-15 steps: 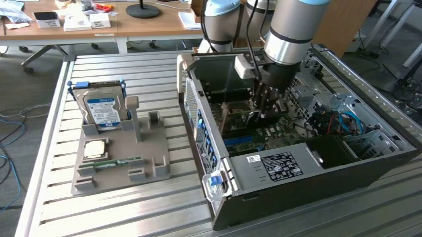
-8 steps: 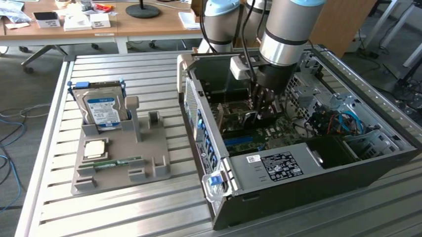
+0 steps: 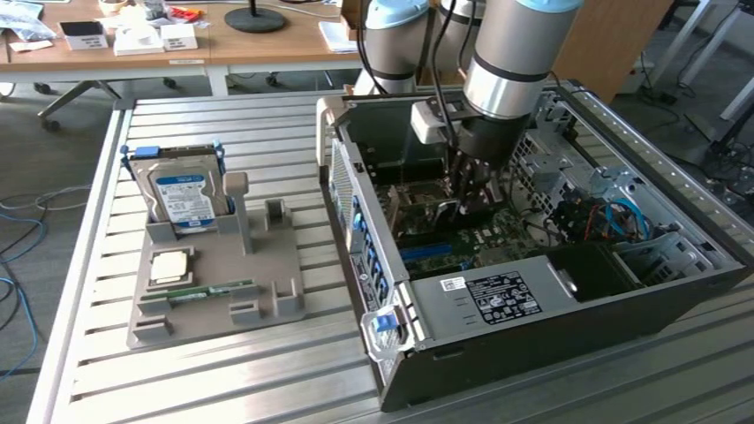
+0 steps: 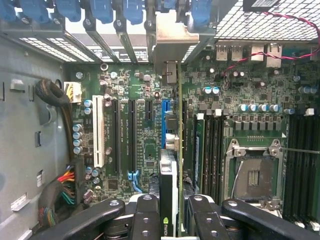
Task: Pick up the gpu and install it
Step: 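Insert the gpu into the slot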
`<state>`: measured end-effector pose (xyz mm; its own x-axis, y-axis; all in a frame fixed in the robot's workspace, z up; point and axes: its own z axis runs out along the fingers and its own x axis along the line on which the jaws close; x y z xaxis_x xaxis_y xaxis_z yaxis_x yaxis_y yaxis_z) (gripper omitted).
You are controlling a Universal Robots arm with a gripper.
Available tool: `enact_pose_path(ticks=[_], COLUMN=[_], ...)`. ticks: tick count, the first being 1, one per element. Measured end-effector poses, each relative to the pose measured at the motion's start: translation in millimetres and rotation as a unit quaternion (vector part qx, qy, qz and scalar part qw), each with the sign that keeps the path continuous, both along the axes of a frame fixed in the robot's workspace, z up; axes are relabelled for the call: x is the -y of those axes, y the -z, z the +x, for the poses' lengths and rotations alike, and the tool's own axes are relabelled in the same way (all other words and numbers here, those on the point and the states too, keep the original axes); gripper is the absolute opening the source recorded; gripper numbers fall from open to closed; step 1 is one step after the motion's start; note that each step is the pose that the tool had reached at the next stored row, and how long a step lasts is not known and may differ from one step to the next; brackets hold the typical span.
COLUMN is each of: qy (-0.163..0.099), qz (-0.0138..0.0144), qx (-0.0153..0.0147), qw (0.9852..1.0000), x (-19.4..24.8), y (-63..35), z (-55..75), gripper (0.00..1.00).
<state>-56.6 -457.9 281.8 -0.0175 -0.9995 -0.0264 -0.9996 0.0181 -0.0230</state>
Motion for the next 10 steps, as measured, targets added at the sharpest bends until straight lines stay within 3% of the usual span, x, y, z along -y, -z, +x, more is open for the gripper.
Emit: enact_pose_path(ticks=[10], qy=[0.002], qz=[-0.0005], qx=[0.0000], qw=[1.0000], x=[0.1], y=[10.1], z=[-2.0], gripper=[0.27])
